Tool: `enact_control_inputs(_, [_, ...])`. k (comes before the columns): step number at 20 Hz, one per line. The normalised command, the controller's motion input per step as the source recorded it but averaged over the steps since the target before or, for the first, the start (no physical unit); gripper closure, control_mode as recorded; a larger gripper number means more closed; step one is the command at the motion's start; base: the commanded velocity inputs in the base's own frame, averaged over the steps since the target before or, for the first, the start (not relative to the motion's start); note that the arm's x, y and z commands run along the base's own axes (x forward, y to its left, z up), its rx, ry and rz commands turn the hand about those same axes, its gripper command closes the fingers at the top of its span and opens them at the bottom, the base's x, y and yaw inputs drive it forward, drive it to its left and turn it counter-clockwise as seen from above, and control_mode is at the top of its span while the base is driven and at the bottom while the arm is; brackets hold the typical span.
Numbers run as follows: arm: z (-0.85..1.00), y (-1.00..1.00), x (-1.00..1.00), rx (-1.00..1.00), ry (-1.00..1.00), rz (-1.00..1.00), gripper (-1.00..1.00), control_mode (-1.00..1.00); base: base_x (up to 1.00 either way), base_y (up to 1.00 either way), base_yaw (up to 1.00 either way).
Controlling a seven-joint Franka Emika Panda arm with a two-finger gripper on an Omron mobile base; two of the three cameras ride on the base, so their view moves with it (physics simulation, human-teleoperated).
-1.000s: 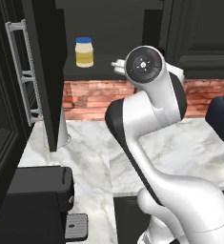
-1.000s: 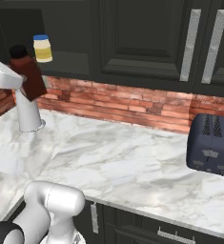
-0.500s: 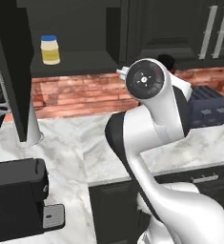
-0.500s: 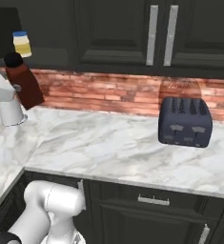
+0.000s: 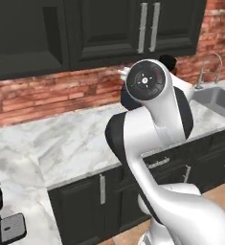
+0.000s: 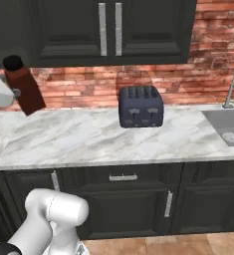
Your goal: Collect the paprika, mayonnaise, and shaker from the cabinet and place them next to the stove.
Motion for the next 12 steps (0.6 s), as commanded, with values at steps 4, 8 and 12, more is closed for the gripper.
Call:
enact_control_inputs(4, [0.0, 0.0, 0.0, 0.0, 0.0, 0.0, 1.0, 1.0, -0.03, -0.53, -0.51])
enact_control_inputs(8, [0.0, 0.0, 0.0, 0.0, 0.0, 0.0, 1.0, 1.0, 0.0, -0.4, -0.6])
enact_control_inputs(12, [0.0, 0.0, 0.0, 0.0, 0.0, 0.0, 1.0, 1.0, 0.02, -0.28, -0.65])
